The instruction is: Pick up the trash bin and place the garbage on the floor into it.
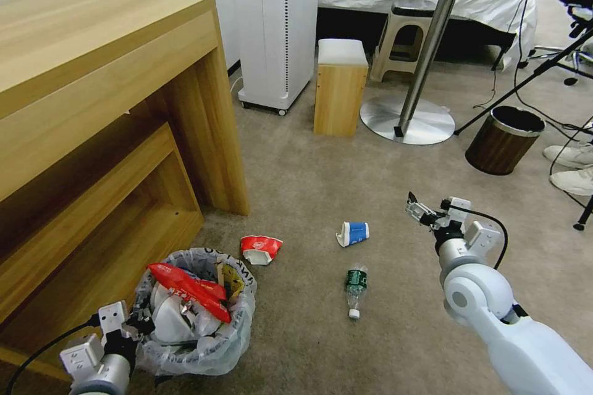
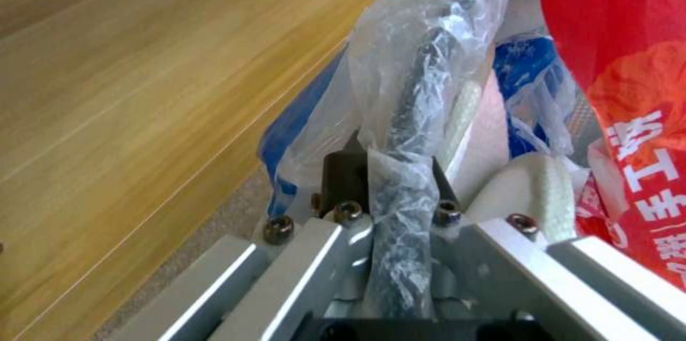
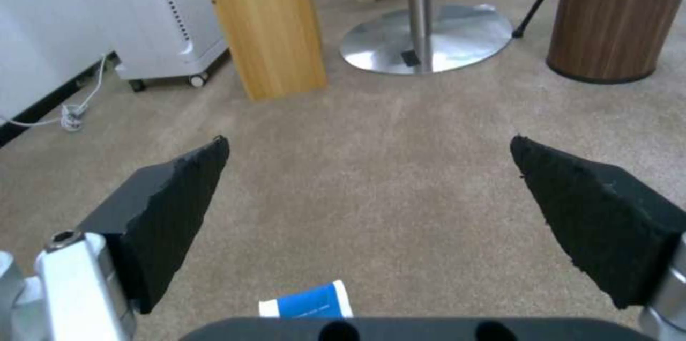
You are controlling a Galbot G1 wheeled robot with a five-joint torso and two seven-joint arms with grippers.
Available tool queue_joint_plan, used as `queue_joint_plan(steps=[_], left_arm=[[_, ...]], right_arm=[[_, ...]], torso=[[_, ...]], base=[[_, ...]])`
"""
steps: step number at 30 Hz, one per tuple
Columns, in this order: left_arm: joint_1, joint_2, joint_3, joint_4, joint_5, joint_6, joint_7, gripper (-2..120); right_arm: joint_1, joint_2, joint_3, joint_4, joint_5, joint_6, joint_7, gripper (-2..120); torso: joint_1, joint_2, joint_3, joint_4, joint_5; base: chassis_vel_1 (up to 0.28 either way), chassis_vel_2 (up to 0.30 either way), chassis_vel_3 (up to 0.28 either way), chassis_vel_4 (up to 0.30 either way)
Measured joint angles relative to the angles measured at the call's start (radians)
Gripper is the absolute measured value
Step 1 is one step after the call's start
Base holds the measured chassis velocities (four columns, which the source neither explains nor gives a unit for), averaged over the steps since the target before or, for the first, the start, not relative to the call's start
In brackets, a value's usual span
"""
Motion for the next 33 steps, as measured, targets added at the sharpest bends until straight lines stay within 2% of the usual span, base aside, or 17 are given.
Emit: queue_joint_plan(steps=[6,10,12,17,20,22,28,33], left_arm=[[0.003,0.000,0.000,-0.001,-0.001,0.004,-0.001,1],[0.007,0.000,-0.001,-0.004,-0.002,0.009,-0.001,1],[0.007,0.000,-0.002,-0.004,-0.002,0.012,-0.001,1],[0.002,-0.002,-0.005,-0.001,-0.003,0.012,-0.001,1],[-0.002,-0.006,-0.006,0.010,-0.003,0.010,-0.003,1],[-0.004,-0.009,-0.006,0.014,-0.002,0.009,-0.003,1],[-0.014,-0.020,-0.006,0.024,0.002,0.008,-0.004,1],[-0.018,-0.029,-0.006,0.035,0.010,0.007,-0.004,1]], right_arm=[[0.004,-0.002,-0.005,0.007,0.033,-0.022,0.019,100],[0.020,-0.004,-0.013,0.010,0.110,-0.090,0.065,100],[0.041,0.002,-0.036,-0.011,0.182,-0.153,0.111,100],[0.073,0.026,-0.065,-0.059,0.296,-0.225,0.173,100],[0.115,0.060,-0.089,-0.145,0.399,-0.279,0.227,100],[0.129,0.074,-0.101,-0.189,0.413,-0.288,0.236,100],[0.182,0.151,-0.156,-0.395,0.408,-0.291,0.229,100],[0.207,0.196,-0.199,-0.466,0.383,-0.295,0.177,100]], torso=[[0.000,0.000,0.000,0.0000,0.0000],[0.000,0.000,0.000,0.0000,-0.0001],[0.000,0.000,0.000,0.0000,-0.0002],[0.000,0.000,0.000,0.0000,0.0001],[0.000,0.000,0.000,0.0001,-0.0001],[0.000,0.000,0.000,0.0001,-0.0001],[0.000,0.000,0.000,-0.0001,0.0000],[0.000,0.000,0.000,0.0001,0.0001]], base=[[0.000,0.000,0.000,0.000],[0.000,0.000,0.000,0.000],[0.000,0.000,0.000,0.000],[0.000,0.000,0.000,0.000],[0.000,0.000,0.000,0.000],[0.000,0.000,0.000,0.000],[0.000,0.000,0.000,0.000],[0.000,0.000,0.000,0.000]])
